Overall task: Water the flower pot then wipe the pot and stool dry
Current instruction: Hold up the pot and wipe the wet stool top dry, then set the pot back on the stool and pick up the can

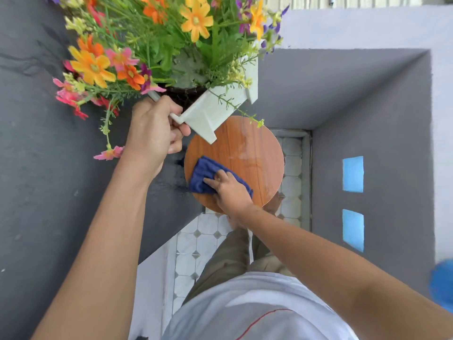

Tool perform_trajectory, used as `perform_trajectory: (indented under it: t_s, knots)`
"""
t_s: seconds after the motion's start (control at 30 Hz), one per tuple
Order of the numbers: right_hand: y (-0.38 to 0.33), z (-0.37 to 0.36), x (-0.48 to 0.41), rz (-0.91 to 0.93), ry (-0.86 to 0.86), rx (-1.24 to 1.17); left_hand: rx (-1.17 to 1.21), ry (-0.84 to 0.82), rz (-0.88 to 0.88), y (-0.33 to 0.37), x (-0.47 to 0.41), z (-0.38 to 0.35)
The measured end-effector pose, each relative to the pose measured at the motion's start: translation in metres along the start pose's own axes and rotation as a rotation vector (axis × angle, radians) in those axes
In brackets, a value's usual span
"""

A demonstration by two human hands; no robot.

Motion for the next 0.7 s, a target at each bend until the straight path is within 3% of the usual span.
perform_trajectory:
  t_s: [0.17, 0.37, 0.53, 0.7]
  knots:
    - [0.114, 0.041, 0.073, -0.603, 0.194, -0.129, -0.086, -0.043, 0.043, -0.038, 0.008, 0.005]
    - [0.156, 0.086, 0.115, -0.815, 0.254, -0.255, -0.234, -0.165, 0.147, -0.106, 0.017, -0.001]
    - [0.138, 0.122, 0.144, -0.795, 0.344, -0.328, -0.402, -0.253, 0.165, -0.142, 0.023, 0.003]
    - [0.090, 0.117, 0.145, -0.682, 0.119, -0.189, -0.556, -0.313, 0.182, -0.158, 0.034, 0.007]
Point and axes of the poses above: each hand's wrist, its own x-axis away from the middle knuckle, its own z-axis out of the back of the hand, y = z × x, the point moved 9 cm from there along -x, towards the middle knuckle, and after that the axes turned 9 degrees about x, right-handed, at the moved point
